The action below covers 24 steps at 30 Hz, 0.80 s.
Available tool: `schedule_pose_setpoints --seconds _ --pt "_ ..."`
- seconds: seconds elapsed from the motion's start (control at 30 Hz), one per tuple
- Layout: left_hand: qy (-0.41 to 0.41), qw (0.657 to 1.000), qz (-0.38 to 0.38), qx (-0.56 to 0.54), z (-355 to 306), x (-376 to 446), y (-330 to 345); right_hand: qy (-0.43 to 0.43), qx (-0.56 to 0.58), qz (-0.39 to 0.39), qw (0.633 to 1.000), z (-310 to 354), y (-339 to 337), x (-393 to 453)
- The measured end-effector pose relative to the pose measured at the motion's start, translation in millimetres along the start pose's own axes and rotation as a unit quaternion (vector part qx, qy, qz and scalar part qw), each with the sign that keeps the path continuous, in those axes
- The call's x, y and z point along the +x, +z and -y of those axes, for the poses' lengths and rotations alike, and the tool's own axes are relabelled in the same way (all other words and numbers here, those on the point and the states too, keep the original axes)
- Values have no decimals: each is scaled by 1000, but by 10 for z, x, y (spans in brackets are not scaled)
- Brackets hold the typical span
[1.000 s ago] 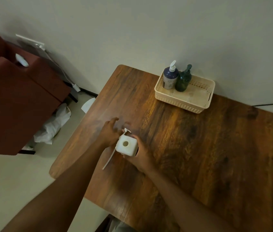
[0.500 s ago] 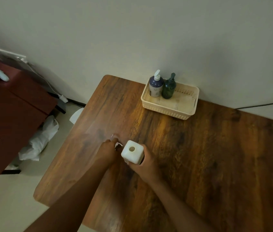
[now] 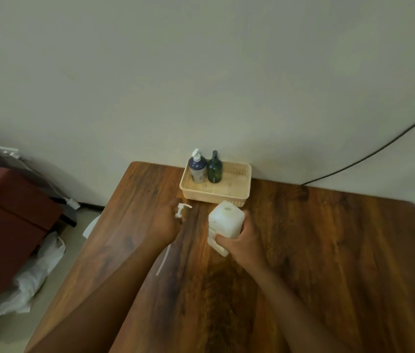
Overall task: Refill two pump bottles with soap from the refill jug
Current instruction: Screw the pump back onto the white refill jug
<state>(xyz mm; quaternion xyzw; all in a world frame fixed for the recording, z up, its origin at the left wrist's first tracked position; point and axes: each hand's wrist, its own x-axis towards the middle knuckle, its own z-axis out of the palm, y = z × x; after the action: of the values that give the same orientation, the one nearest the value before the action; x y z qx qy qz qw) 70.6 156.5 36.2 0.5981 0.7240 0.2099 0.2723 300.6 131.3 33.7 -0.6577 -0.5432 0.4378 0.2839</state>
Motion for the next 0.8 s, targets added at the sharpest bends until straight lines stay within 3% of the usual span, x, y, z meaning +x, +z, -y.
schedule_pose_setpoints --seconds 0.1,0.23,0.43,0.8 --pt "76 997 -25 6 -531 54 -212 -47 30 -37 998 199 -414 -21" --pt "103 993 -45 -41 -1263 88 -507 -103 57 -65 991 521 -915 -62" --pt "201 973 -98 -63 -2281 -16 -1093 -164 25 -103 981 1070 -1533 -234" --pt "341 910 -174 -159 -3683 -614 -2390 -234 72 -111 963 1420 -1820 -547"
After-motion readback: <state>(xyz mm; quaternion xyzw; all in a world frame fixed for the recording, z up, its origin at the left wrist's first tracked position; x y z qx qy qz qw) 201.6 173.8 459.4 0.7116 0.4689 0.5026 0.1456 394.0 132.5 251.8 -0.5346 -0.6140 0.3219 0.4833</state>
